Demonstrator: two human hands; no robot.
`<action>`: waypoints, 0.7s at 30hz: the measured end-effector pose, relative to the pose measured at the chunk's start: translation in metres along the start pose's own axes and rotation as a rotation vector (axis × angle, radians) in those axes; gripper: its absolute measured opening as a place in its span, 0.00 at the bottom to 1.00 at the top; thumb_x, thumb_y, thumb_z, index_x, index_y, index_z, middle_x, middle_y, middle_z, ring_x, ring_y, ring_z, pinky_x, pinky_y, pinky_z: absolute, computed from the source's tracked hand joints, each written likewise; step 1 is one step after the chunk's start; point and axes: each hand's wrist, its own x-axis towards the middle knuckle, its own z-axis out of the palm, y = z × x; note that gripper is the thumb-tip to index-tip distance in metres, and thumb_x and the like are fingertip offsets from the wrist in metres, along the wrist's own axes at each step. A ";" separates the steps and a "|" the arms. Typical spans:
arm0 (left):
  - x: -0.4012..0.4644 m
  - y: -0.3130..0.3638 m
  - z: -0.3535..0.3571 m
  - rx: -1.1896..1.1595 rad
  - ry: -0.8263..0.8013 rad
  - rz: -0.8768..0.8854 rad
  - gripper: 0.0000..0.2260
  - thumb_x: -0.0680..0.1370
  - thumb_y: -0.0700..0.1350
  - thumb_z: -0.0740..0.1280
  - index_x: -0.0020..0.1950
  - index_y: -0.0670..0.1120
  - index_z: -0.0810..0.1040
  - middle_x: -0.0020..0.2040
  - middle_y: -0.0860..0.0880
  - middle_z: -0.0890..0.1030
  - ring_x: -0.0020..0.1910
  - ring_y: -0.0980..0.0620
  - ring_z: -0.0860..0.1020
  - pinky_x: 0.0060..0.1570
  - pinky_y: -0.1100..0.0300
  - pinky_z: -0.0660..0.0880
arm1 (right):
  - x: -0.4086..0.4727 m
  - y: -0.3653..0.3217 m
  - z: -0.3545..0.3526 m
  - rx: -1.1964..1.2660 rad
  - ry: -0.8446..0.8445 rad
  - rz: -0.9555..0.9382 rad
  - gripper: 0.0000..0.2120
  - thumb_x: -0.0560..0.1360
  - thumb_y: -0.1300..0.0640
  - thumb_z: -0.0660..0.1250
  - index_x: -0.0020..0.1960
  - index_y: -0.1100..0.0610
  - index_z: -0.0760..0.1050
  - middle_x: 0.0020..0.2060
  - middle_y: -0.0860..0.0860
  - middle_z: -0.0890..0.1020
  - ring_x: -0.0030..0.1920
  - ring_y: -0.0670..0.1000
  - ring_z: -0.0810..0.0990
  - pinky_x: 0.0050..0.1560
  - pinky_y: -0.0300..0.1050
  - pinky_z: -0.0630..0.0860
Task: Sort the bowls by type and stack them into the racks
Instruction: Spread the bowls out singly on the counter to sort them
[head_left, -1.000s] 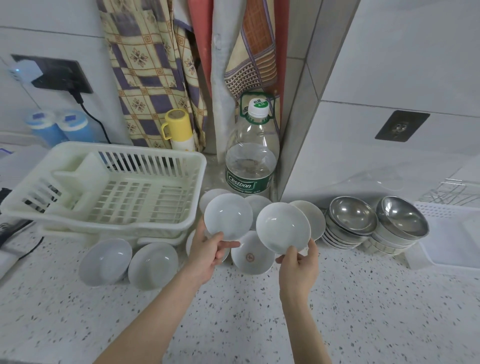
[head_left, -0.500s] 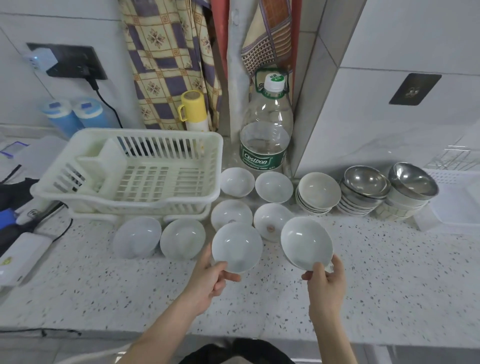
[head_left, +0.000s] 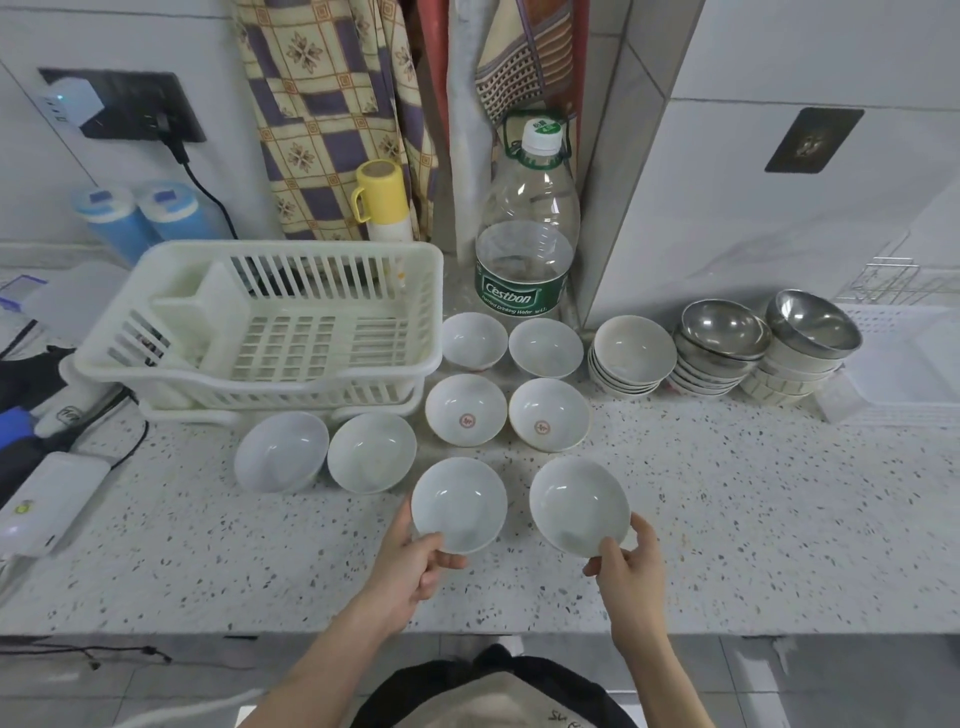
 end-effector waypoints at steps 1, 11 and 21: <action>0.000 0.000 0.000 0.001 0.002 -0.002 0.30 0.79 0.31 0.59 0.70 0.64 0.64 0.59 0.31 0.76 0.29 0.54 0.81 0.16 0.68 0.60 | 0.000 0.002 0.002 -0.005 -0.011 0.011 0.23 0.78 0.62 0.59 0.72 0.51 0.63 0.33 0.56 0.82 0.38 0.51 0.81 0.35 0.45 0.72; 0.003 0.002 0.004 -0.032 0.052 0.002 0.25 0.81 0.32 0.58 0.69 0.60 0.64 0.54 0.31 0.78 0.25 0.55 0.79 0.16 0.67 0.59 | 0.008 0.003 0.008 -0.052 -0.126 0.037 0.24 0.77 0.63 0.57 0.71 0.50 0.63 0.32 0.57 0.82 0.33 0.51 0.76 0.30 0.44 0.72; 0.003 0.004 0.006 -0.069 0.060 0.015 0.26 0.81 0.33 0.59 0.68 0.62 0.64 0.55 0.31 0.79 0.25 0.55 0.79 0.17 0.67 0.58 | 0.015 0.001 0.009 -0.070 -0.161 0.031 0.25 0.77 0.64 0.57 0.72 0.50 0.61 0.33 0.57 0.82 0.33 0.50 0.75 0.31 0.44 0.71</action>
